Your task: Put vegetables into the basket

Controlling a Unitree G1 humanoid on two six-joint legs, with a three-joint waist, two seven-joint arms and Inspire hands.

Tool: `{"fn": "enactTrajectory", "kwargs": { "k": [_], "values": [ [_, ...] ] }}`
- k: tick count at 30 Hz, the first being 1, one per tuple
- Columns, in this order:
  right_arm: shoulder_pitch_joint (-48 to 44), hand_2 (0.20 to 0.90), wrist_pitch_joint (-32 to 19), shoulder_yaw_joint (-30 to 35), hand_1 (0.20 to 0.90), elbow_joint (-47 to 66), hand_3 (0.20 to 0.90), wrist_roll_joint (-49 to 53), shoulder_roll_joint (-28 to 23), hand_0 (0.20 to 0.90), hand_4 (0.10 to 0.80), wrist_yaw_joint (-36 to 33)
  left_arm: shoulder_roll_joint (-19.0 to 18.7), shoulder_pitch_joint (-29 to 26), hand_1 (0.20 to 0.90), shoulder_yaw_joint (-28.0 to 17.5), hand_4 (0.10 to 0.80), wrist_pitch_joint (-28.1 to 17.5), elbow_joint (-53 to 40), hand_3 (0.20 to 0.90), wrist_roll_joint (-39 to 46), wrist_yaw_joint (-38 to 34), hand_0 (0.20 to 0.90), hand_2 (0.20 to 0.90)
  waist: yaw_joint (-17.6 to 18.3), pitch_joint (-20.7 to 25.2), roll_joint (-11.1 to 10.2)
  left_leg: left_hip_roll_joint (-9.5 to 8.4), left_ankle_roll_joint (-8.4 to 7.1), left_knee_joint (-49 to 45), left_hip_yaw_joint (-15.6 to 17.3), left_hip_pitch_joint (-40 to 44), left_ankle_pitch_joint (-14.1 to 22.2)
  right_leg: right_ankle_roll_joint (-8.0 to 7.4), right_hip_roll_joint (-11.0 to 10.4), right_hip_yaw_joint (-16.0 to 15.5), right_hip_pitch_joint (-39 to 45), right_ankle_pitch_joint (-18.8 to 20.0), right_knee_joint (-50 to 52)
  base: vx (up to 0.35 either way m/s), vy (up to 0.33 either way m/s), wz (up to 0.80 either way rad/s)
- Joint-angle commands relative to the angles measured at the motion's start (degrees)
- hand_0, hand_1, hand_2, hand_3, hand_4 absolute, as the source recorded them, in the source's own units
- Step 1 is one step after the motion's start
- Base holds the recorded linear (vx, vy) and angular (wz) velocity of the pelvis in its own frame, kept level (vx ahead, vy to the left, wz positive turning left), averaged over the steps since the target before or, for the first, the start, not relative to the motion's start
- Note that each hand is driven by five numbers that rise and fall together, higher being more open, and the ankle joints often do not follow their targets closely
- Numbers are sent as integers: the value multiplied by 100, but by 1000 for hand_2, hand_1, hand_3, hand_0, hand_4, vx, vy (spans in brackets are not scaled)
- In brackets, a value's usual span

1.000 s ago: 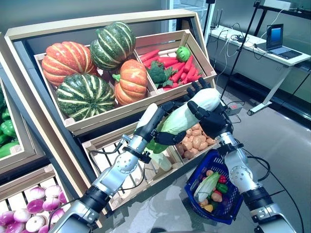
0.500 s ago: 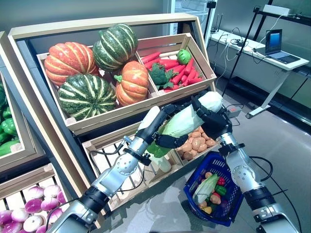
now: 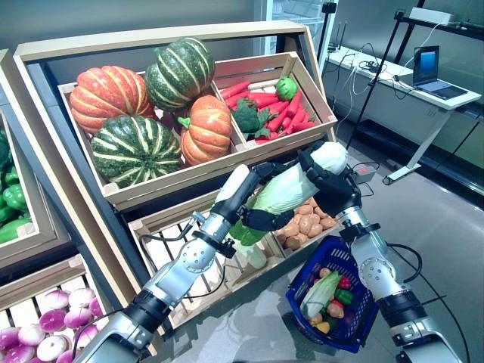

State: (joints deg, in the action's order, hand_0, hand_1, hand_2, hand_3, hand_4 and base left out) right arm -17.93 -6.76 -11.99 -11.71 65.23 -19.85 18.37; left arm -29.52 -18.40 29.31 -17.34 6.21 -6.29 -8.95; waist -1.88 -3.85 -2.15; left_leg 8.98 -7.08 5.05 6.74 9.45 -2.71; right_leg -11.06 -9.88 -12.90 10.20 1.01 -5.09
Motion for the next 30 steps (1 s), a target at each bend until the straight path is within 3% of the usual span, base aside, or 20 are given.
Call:
{"fn": "enactTrajectory", "kwargs": {
  "k": [1, 15, 30],
  "values": [
    [-1444, 300, -198, -180, 300, 482, 300, -79, 413, 300, 400, 843, 176, -930, 900, 321, 800, -259, 295, 900, -355, 20, 900, 900, 15, 247, -36, -193, 257, -5, -210, -165, 351, 280, 29, 47, -10, -2, 45, 0, 0, 0],
    [-1153, 300, -163, 281, 300, 88, 300, -326, -305, 300, 400, 770, -84, -306, 900, -108, 800, 80, 1804, 900, -867, -254, 900, 900, 80, 237, -46, -147, 235, -5, -87, -188, 299, 264, 39, 94, -87, 51, 41, 0, 0, 0],
    [-707, 300, -462, 772, 300, -941, 300, -1006, -1078, 300, 400, 140, -272, -57, 900, -951, 800, 292, 2608, 900, -68, -267, 900, 900, 137, 125, -40, -87, 178, -5, -7, -149, 255, 269, 39, 111, -77, 96, 32, 0, 0, 0]
  ]
}}
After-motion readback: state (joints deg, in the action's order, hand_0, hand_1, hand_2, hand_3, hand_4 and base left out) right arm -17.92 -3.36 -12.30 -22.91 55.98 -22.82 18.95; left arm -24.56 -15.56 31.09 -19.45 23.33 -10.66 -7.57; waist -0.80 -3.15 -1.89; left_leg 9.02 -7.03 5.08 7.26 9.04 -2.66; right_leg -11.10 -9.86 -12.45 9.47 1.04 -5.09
